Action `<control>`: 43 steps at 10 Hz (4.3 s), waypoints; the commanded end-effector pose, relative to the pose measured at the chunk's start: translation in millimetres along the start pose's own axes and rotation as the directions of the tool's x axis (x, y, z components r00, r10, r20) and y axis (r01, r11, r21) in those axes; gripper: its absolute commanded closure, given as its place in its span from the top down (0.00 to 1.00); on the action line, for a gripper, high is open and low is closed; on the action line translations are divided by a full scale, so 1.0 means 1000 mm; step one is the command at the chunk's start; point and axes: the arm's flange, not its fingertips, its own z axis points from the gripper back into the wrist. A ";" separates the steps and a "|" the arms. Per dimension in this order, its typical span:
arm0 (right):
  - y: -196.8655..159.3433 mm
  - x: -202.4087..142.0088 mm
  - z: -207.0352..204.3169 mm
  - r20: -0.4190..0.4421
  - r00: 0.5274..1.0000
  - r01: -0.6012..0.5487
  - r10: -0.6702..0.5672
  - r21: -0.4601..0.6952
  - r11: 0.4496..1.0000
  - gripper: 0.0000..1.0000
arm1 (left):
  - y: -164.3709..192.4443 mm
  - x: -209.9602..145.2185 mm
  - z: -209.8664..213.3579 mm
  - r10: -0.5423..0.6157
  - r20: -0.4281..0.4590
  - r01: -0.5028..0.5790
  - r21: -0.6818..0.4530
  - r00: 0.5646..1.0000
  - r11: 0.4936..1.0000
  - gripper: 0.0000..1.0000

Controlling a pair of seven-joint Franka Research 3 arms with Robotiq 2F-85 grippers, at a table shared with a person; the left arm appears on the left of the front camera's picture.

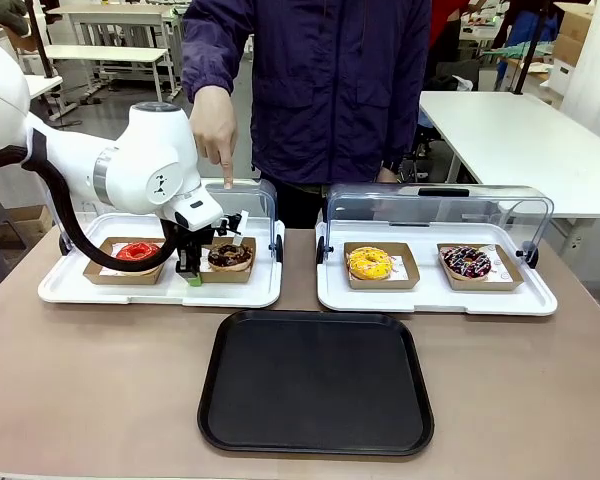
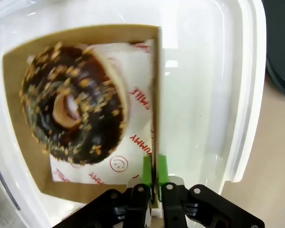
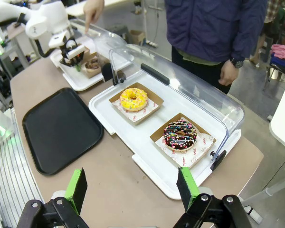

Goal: Move the second donut from the left to the tray.
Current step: Pick up the Paper togo box containing the Donut indicated by the person and place it on the Handle tray.

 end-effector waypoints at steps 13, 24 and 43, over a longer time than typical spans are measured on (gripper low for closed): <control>-0.002 0.002 -0.001 0.028 0.999 -0.026 0.026 0.005 1.000 1.00 | -0.088 -0.013 0.072 0.018 0.011 -0.019 0.138 1.000 0.990 0.02; -0.002 0.002 -0.001 0.028 0.999 -0.026 0.026 0.005 1.000 1.00 | -0.237 0.094 0.091 -0.021 0.148 -0.002 0.149 0.989 0.989 0.02; -0.002 0.002 -0.001 0.028 0.999 -0.026 0.026 0.005 1.000 1.00 | -0.262 0.196 0.024 -0.135 -0.018 0.133 -0.050 0.991 0.990 0.59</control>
